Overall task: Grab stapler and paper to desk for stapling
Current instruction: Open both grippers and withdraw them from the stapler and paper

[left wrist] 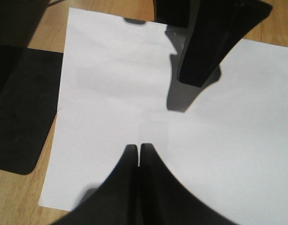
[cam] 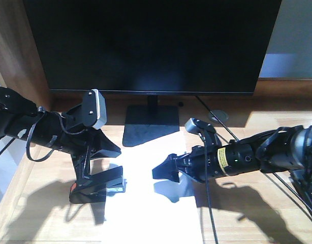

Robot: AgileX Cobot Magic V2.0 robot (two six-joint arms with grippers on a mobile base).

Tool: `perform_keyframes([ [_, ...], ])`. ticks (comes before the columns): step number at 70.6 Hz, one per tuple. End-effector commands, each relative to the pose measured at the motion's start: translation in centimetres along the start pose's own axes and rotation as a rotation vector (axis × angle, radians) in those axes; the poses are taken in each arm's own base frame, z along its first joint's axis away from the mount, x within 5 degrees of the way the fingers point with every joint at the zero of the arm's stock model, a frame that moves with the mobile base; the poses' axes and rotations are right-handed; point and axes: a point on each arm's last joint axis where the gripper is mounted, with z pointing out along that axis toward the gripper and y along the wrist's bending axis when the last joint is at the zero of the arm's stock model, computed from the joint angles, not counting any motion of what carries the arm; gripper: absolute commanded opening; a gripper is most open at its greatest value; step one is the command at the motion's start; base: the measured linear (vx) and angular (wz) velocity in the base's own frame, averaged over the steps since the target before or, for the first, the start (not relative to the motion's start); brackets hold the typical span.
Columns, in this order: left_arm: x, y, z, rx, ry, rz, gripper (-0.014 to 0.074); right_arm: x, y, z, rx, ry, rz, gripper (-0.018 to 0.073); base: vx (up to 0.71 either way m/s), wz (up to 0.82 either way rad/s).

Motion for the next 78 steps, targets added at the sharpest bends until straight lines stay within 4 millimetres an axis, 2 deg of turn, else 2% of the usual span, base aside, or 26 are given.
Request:
perform_keyframes([
  [1, -1.8, -0.2, -1.4, -0.03, -0.066, 0.003, -0.0006, -1.4, 0.8, -1.9, 0.084, -0.055, -0.062, 0.0611, 0.0, 0.0],
  [11, -1.8, -0.2, -1.4, -0.03, -0.067, -0.015, -0.0006, -2.1, 0.7, -3.0, 0.177, -0.132, -0.055, 0.0578, 0.0, 0.0],
  [20, -1.8, -0.2, -1.4, -0.029, -0.066, -0.04, -0.0006, -2.8, 1.1, -4.3, 0.243, -0.207, -0.069, 0.048, 0.0, 0.0],
  [28, -1.8, -0.2, -1.4, -0.028, -0.066, -0.068, -0.0006, -3.4, 1.6, -5.5, 0.283, -0.27, -0.088, 0.03, 0.0, 0.0],
  [37, -1.7, -0.2, -1.4, -0.026, -0.05, -0.101, -0.0006, -4.0, 2.6, -7.1, 0.314, -0.338, -0.12, -0.0015, 0.0, 0.0],
  [51, -1.1, -0.1, -1.5, -0.047, 0.014, -0.149, -0.0006, -4.1, 2.9, -9.8, 0.455, -0.472, -0.132, -0.0006, 0.0, 0.0],
  [65, -1.5, 0.3, -3.0, -0.173, 0.05, -0.189, -0.0006, -1.2, 2.4, -12.8, 0.648, -0.561, -0.152, -0.0006, 0.0, 0.0],
  [78, -2.0, 0.8, -4.7, -0.336, 0.056, -0.319, -0.0006, 0.7, 3.3, -14.9, 0.694, -0.607, -0.207, -0.0006, 0.0, 0.0],
])
